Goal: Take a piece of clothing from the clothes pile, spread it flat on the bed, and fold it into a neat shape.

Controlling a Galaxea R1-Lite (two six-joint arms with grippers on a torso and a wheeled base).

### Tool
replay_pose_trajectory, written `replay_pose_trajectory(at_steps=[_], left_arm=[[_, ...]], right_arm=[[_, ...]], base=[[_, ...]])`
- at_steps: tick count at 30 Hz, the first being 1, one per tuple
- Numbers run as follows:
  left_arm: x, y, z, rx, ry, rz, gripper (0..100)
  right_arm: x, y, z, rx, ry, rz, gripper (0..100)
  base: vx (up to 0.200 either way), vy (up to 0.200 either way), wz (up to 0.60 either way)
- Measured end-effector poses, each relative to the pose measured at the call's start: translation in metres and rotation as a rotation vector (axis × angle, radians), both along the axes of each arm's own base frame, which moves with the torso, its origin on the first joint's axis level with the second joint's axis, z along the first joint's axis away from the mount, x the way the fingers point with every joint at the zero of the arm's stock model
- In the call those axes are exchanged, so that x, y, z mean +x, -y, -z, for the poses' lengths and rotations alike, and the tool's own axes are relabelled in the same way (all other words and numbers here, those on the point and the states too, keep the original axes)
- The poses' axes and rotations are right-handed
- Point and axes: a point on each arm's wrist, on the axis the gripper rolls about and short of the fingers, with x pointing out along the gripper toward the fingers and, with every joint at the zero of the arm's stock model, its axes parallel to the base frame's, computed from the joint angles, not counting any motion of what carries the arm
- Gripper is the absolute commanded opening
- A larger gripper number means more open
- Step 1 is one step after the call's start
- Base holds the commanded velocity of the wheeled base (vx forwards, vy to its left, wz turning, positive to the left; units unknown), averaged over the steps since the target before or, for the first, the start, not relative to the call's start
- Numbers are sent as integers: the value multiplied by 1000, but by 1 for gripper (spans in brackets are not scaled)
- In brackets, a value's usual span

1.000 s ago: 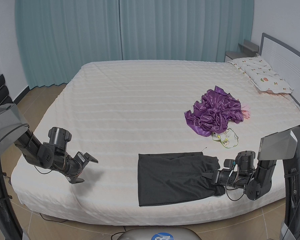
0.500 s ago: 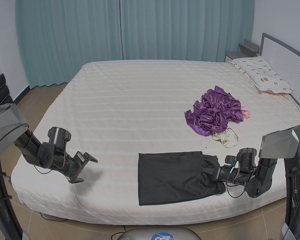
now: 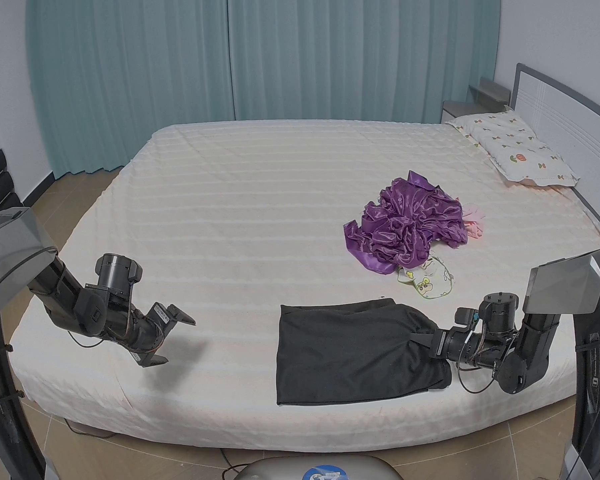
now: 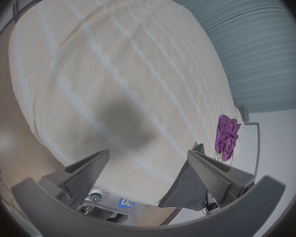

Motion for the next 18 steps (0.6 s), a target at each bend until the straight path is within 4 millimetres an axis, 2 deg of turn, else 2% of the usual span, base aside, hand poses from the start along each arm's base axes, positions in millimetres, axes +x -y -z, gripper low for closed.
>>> replay_pose_trajectory(at_steps=[18], left_arm=[[0, 0, 0, 0, -1, 0, 100]], right_arm=[[-4, 9, -3, -5, -5, 21, 0]], base=[[0, -200, 0]])
